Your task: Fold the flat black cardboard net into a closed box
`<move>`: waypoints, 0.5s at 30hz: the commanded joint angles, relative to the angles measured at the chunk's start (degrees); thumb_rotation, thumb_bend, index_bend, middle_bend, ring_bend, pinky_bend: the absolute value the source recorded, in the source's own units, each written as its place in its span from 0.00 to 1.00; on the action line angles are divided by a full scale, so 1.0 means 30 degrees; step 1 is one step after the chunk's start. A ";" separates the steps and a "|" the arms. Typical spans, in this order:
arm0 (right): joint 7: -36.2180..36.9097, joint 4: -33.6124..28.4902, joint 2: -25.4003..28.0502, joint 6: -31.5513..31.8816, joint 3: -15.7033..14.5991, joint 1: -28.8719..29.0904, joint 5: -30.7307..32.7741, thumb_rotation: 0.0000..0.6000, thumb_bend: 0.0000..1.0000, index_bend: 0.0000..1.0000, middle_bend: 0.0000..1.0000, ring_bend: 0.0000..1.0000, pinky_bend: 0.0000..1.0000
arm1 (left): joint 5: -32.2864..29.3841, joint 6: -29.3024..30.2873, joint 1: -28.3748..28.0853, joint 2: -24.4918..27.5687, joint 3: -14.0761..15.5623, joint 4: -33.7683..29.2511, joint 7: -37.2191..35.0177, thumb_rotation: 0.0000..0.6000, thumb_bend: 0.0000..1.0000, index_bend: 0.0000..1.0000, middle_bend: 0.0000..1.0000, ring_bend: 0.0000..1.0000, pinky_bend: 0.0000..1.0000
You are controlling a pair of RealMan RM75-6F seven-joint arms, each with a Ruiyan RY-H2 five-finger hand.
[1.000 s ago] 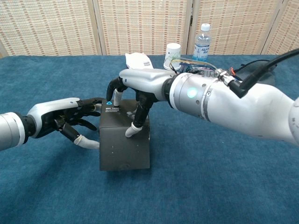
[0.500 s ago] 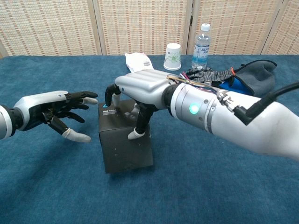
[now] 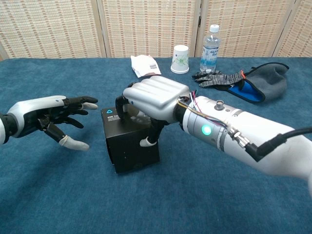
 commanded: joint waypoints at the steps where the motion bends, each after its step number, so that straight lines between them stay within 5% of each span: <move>1: 0.0409 0.0747 -0.0457 0.0256 -0.0158 -0.0485 -0.1009 1.00 0.07 0.34 0.32 0.17 0.29 | 0.0060 -0.0110 -0.0027 0.0039 0.0109 0.0088 0.0174 1.00 0.14 0.00 0.00 0.00 0.16; 15: 0.0857 0.2480 -0.1059 -0.0154 0.0103 -0.1387 -0.3059 1.00 0.10 0.42 0.37 0.17 0.29 | -0.0163 0.0169 -0.0085 -0.0024 0.0425 0.0519 0.1780 1.00 0.14 0.00 0.00 0.00 0.15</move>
